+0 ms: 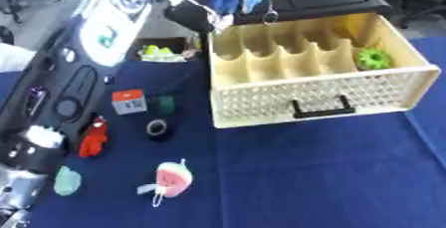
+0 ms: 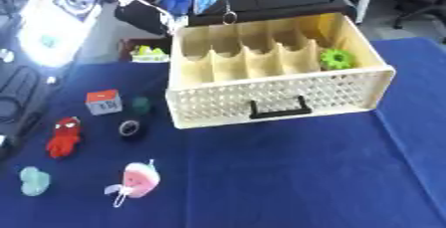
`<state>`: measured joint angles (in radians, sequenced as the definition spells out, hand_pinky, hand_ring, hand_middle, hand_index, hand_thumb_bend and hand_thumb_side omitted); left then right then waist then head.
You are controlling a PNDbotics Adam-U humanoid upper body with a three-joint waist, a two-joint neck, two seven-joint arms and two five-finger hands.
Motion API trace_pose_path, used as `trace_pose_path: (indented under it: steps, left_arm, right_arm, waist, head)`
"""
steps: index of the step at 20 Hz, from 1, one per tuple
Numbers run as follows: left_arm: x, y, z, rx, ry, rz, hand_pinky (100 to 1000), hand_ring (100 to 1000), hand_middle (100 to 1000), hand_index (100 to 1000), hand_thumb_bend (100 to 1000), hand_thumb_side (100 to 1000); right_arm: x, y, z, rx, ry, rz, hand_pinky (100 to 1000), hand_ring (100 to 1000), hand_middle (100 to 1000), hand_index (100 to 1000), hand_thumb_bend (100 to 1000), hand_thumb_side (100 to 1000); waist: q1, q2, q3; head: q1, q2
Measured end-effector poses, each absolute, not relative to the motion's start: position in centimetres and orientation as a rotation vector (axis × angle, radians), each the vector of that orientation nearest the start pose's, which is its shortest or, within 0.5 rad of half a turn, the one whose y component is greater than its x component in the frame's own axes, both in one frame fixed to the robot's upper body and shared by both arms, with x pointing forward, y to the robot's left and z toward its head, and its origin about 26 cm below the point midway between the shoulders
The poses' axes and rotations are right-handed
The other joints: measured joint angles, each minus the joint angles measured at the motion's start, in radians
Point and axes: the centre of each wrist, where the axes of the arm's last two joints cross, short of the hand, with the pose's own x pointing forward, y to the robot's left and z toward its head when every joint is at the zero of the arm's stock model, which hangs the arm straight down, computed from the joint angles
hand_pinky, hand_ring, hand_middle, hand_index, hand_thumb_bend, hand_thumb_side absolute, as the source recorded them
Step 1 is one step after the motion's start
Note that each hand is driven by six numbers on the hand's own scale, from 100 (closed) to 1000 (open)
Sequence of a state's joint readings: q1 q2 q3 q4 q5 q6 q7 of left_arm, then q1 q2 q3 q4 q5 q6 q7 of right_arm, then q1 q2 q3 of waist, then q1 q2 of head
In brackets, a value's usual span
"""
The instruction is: Pick up objects from table and place into drawer.
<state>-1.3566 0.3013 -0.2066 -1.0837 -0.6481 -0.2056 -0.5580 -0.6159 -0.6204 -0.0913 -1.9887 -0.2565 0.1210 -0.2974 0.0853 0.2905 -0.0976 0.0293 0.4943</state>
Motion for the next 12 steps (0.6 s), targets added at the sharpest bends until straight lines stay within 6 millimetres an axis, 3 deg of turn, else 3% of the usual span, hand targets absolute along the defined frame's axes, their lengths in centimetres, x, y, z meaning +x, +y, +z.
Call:
trace_pose_path:
  steps: [3, 5, 6, 7, 8, 11, 12]
  left_arm:
    - [45.5, 12.2, 38.0, -0.889, 2.634, 2.278, 197, 413, 363, 495, 100, 244]
    - [45.8, 12.0, 37.6, -0.862, 2.623, 2.294, 245, 452, 399, 554, 100, 244]
    - [45.8, 11.9, 37.5, -0.846, 2.617, 2.303, 281, 483, 443, 623, 100, 309]
    - [45.9, 11.8, 37.4, -0.830, 2.609, 2.312, 286, 489, 449, 633, 100, 316]
    - [45.9, 11.8, 37.3, -0.820, 2.598, 2.321, 342, 543, 512, 724, 100, 396]
    - [46.0, 11.8, 37.3, -0.808, 2.562, 2.334, 395, 595, 570, 798, 100, 530]
    - [46.0, 11.8, 37.2, -0.805, 2.551, 2.337, 435, 625, 597, 824, 100, 624]
  right_arm:
    - [30.0, -28.8, 33.2, -0.294, -2.515, 0.108, 616, 484, 384, 710, 100, 1000]
    - [30.0, -28.8, 33.1, -0.290, -2.513, 0.105, 615, 484, 383, 709, 100, 1000]
    - [30.1, -28.8, 33.1, -0.286, -2.512, 0.103, 613, 482, 382, 709, 100, 1000]
    - [30.1, -28.8, 33.1, -0.285, -2.511, 0.104, 613, 482, 381, 709, 100, 1000]
    - [30.1, -28.8, 33.1, -0.284, -2.511, 0.104, 612, 481, 381, 708, 100, 1000]
    - [30.1, -28.8, 33.1, -0.283, -2.509, 0.107, 610, 481, 380, 708, 100, 1000]
    - [30.1, -28.8, 33.1, -0.281, -2.509, 0.107, 610, 480, 379, 708, 100, 1000]
  waist:
    - [0.002, 0.004, -0.004]
    - [0.005, 0.008, -0.006]
    - [0.005, 0.009, -0.006]
    - [0.005, 0.010, -0.006]
    - [0.005, 0.010, -0.006]
    - [0.006, 0.010, -0.006]
    - [0.006, 0.010, -0.006]
  head:
    - [0.000, -0.004]
    - [0.000, -0.004]
    - [0.000, -0.004]
    - [0.000, -0.004]
    - [0.000, -0.004]
    - [-0.001, -0.004]
    - [-0.001, -0.004]
